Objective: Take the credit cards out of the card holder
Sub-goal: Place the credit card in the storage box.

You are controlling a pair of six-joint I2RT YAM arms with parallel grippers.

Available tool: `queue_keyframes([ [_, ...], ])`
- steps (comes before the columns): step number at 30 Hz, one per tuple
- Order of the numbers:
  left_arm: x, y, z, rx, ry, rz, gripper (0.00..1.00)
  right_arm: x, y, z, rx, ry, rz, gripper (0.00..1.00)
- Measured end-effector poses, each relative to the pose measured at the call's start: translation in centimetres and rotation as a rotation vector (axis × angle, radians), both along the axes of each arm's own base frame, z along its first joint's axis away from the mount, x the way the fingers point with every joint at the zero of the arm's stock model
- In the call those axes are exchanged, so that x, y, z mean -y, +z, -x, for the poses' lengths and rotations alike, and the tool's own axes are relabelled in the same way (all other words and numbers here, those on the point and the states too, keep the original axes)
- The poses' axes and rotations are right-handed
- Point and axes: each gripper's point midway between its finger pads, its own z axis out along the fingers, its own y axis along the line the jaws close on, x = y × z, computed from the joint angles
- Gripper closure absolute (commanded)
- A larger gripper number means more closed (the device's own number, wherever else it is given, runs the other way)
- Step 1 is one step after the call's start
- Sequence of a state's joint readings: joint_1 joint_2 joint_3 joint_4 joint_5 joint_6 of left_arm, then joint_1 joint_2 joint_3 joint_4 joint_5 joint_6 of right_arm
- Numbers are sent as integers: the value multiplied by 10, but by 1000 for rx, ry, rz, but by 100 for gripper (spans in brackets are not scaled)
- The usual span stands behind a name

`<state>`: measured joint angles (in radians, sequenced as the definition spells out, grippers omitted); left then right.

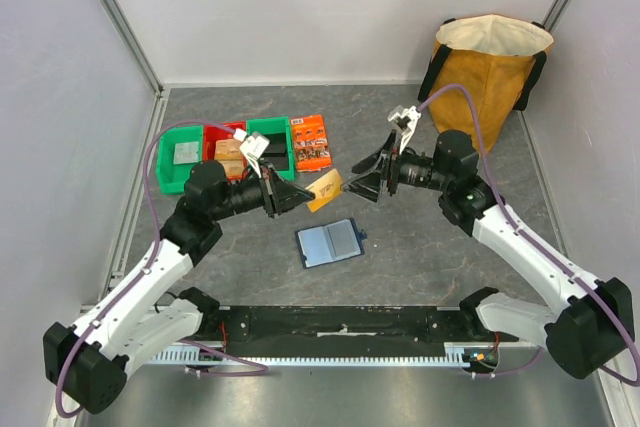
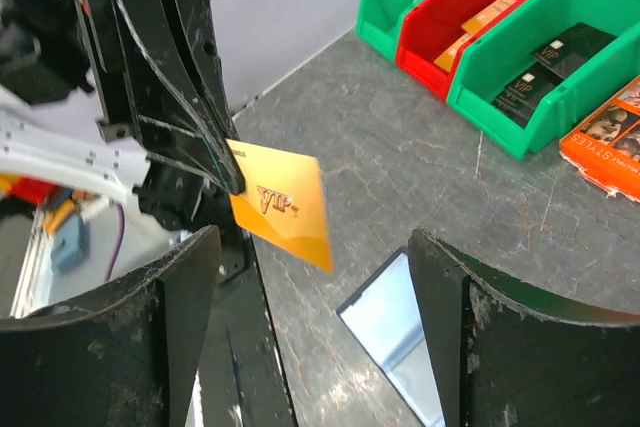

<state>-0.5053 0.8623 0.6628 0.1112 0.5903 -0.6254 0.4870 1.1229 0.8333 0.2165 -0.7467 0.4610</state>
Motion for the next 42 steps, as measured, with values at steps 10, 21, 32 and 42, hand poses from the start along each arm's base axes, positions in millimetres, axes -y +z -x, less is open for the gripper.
queue_keyframes([
  [10,3,-1,32,96,-255,-165,98,-4,-14,27,67,239,110,36],
  [21,2,-12,47,73,-362,-215,98,-25,-18,55,86,446,123,84],
  [32,-7,-7,36,128,-257,-250,25,-28,-24,49,53,392,140,100],
  [42,-32,-1,13,116,137,-13,13,-27,-19,29,-149,50,-161,100],
])
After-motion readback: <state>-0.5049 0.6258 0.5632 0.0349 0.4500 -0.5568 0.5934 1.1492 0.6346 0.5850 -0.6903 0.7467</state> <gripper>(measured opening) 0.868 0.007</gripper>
